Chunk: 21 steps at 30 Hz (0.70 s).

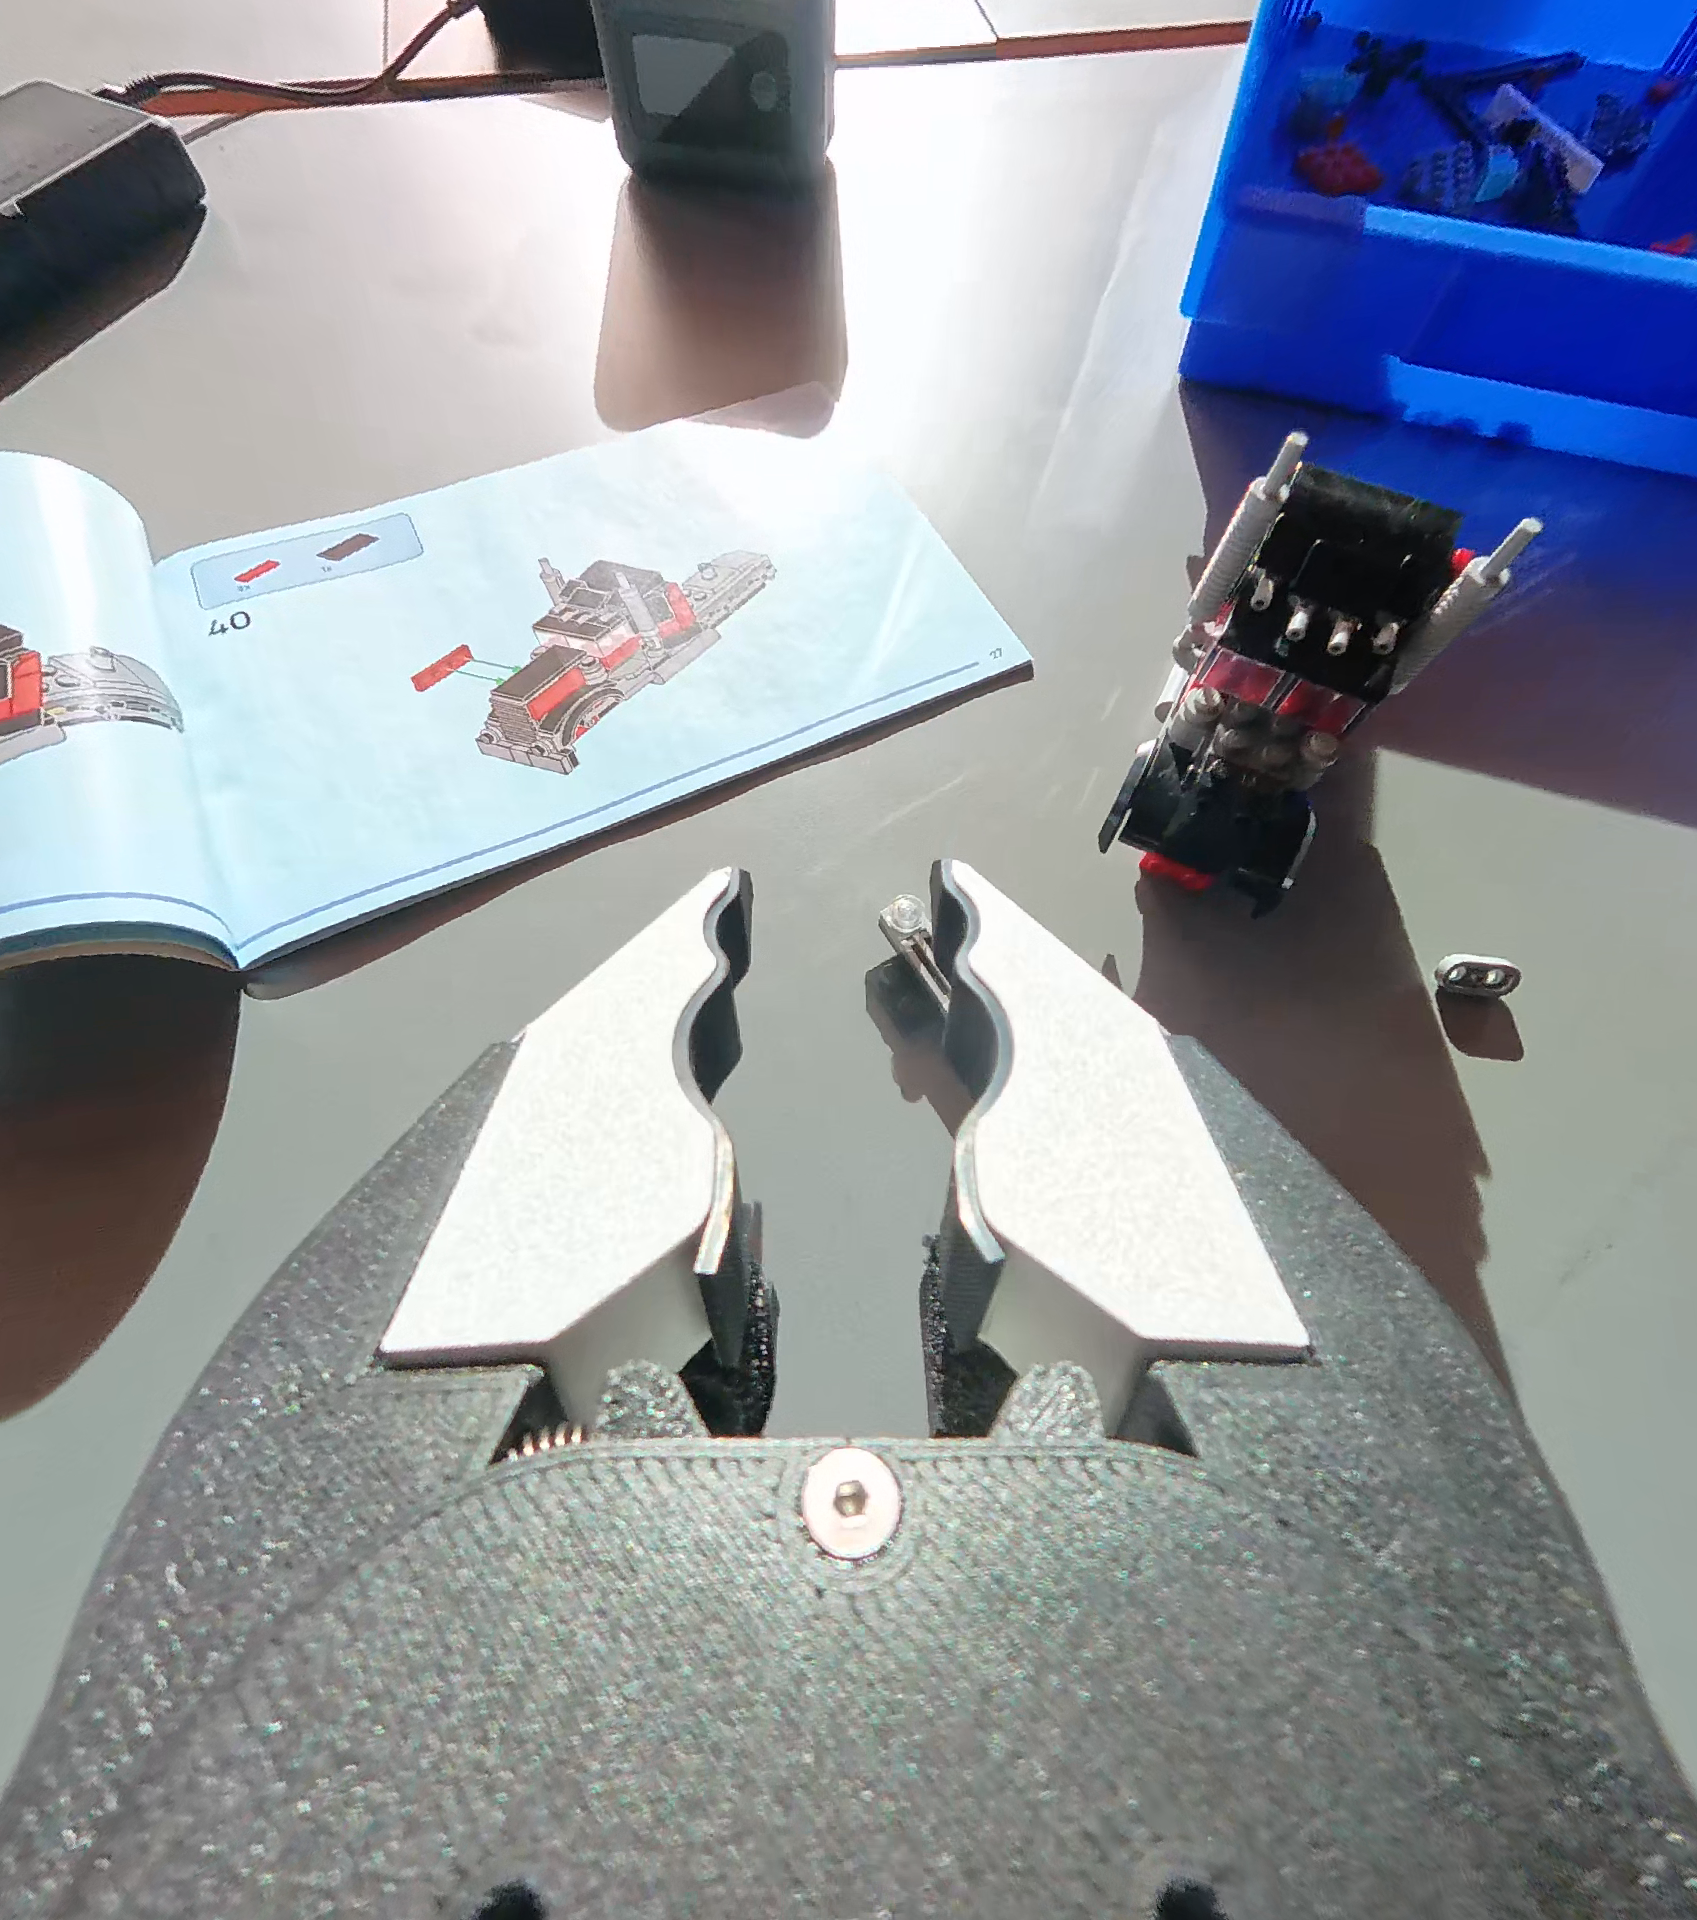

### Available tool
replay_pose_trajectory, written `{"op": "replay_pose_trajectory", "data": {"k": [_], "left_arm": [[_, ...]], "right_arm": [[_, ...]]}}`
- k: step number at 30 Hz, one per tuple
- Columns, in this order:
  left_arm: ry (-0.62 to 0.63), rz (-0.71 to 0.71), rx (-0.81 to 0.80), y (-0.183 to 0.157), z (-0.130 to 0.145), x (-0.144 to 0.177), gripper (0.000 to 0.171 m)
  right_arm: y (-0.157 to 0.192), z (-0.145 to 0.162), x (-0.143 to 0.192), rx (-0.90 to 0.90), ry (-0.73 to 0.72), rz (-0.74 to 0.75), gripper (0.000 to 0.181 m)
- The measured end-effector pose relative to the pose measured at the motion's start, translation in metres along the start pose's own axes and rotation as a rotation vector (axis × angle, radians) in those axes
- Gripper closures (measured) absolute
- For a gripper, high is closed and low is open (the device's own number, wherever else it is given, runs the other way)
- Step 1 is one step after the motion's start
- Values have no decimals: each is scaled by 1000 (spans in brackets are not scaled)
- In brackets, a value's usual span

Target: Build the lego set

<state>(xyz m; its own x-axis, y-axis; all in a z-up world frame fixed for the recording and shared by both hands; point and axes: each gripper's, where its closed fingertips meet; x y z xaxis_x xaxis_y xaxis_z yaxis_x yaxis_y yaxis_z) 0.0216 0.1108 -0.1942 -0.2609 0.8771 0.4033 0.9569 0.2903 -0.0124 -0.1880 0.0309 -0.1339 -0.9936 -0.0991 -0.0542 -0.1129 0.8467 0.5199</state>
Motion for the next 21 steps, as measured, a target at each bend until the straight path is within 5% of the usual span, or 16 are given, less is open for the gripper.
{"op": "replay_pose_trajectory", "data": {"k": [21], "left_arm": [[5, -19, 17, 3, 1, 0, 136]], "right_arm": [[-9, -1, 8, -44, 23, 8, 143]]}}
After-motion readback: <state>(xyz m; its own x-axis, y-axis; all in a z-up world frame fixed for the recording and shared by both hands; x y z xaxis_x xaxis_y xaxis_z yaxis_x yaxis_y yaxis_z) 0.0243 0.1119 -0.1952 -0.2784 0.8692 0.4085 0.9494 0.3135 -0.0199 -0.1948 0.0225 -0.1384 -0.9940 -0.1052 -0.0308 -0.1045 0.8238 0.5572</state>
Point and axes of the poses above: each gripper's, where its closed fingertips meet, x back along the fingers, z out of its underside, y = z × x across the jaws, and after that the axes turned 9 degrees about -y, right-handed
